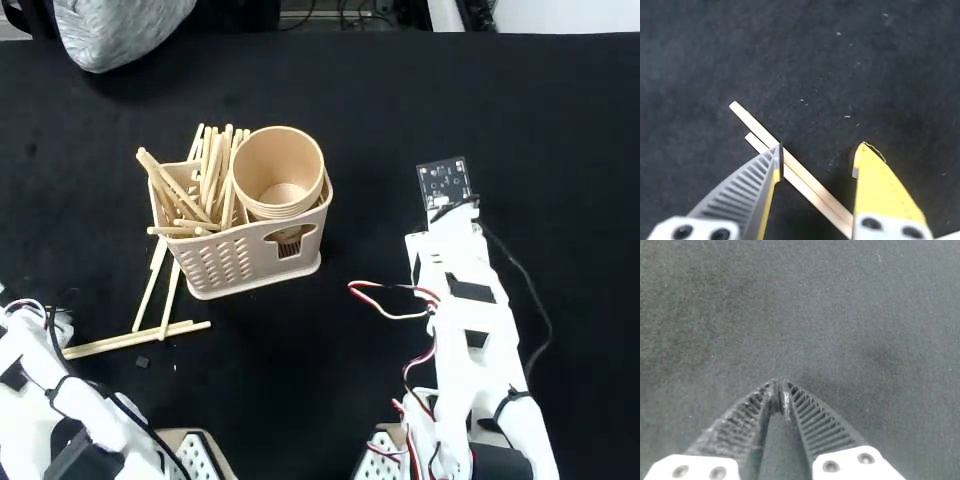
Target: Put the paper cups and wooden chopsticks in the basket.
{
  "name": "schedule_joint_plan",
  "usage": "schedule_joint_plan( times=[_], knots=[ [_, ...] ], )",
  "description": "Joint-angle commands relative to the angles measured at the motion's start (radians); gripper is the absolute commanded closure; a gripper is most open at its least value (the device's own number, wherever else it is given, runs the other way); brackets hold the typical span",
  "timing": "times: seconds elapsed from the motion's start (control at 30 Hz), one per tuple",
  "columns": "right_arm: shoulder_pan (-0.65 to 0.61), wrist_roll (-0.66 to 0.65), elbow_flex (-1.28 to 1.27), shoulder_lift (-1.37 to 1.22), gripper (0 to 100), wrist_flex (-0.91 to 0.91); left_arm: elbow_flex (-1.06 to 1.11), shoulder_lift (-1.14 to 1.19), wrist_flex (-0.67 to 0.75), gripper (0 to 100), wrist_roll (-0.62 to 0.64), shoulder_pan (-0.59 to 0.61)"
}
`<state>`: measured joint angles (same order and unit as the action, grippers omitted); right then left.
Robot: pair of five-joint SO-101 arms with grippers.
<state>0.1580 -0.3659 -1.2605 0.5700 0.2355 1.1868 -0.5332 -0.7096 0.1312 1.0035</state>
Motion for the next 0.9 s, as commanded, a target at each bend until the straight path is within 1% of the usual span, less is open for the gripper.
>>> schedule_joint_plan(
  times=[0.0,0.13,0.2,0.43,0.5,0.6,0.73,0.8,0.87],
  knots=[
    [-0.015,-0.008,0.004,-0.001,98.4,-0.018,0.001,-0.003,0.005,78,0.089,0.016],
    [-0.015,-0.008,0.004,-0.001,98.4,-0.018,-0.019,-0.014,-0.060,78,0.091,0.021],
    [-0.015,-0.008,0.004,-0.001,98.4,-0.018,-0.061,-0.014,-0.121,78,0.089,0.031],
    [-0.015,-0.008,0.004,-0.001,98.4,-0.018,-0.358,-0.005,-0.497,78,0.095,0.045],
    [-0.015,-0.008,0.004,-0.001,98.4,-0.018,-0.378,-0.005,-0.549,78,0.095,0.047],
    [-0.015,-0.008,0.004,0.001,98.4,-0.018,-0.311,-0.003,-0.528,78,0.095,0.048],
    [-0.015,-0.008,0.004,0.001,98.4,-0.017,-0.188,-0.003,-0.387,78,0.094,0.071],
    [-0.015,-0.008,0.004,0.001,98.4,-0.017,-0.166,-0.003,-0.342,78,0.095,0.099],
    [-0.015,-0.008,0.004,0.001,98.4,-0.017,-0.157,0.008,-0.333,78,0.091,0.117]
  ],
)
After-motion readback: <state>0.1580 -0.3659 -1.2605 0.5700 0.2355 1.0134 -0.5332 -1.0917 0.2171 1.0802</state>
